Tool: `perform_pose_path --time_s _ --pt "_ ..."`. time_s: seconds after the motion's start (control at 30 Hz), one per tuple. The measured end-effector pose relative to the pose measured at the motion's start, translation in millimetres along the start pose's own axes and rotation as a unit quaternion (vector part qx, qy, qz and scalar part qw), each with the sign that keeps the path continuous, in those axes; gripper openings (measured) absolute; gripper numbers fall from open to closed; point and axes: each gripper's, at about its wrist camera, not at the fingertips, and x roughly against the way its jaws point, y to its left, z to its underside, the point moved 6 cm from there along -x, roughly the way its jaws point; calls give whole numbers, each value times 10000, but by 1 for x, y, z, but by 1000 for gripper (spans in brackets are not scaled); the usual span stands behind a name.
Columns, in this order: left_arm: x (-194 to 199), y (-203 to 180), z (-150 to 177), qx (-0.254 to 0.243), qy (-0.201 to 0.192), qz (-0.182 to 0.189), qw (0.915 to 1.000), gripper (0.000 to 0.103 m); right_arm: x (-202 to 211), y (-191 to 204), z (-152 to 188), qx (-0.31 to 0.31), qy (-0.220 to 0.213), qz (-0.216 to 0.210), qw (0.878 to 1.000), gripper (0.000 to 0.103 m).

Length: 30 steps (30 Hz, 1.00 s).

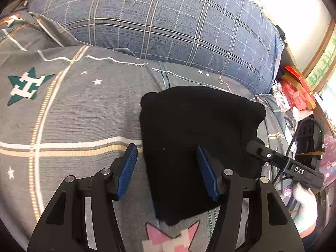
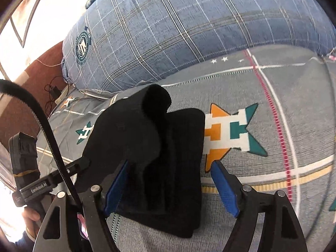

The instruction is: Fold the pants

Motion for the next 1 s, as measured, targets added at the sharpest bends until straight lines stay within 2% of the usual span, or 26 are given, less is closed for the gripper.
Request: perform_pose_path --time_s 0.07,0.13,0.17,0.23,0.33,0.37,0.4,0.53,0.67,0.8,0.9,1.0 --pt "-5 -2 0 -28 18 1 10000 64 -6 -2 0 -90 53 -98 9999 76" --pt "-12 -1 -1 -37 64 -44 10000 74 -9 -2 -1 -167 32 -183 9997 76" --pt "-16 -1 -1 -1 78 -53 10000 75 -10 -2 -2 -180 42 -225 9996 76" --pt "-22 -1 -1 101 119 57 9999 75 -11 2 -4 -100 45 -285 9995 69" --pt "-27 -2 1 272 200 263 9991 75 -10 9 -3 199 -110 -196 9995 63" --pt "-26 -6 1 174 254 216 9993 75 -8 10 -2 244 -167 -206 9994 58" --pt "-25 -9 0 107 263 178 9994 70 -6 11 -2 232 -207 -222 9993 54" --pt "-10 -20 -10 -54 183 238 9995 57 10 24 -8 464 -373 -169 9981 47" --pt "9 -31 -40 -213 -72 289 9993 56 24 36 -27 607 -574 -202 9963 46" --pt "12 -34 -70 -341 -227 198 9990 57 28 45 -57 695 -774 -152 9945 46" --pt "3 -32 -89 -401 -296 49 9987 57 17 46 -77 713 -821 -50 9941 47" --pt "-17 -22 -99 -341 -174 -132 9992 57 -3 41 -88 673 -752 104 9948 48"
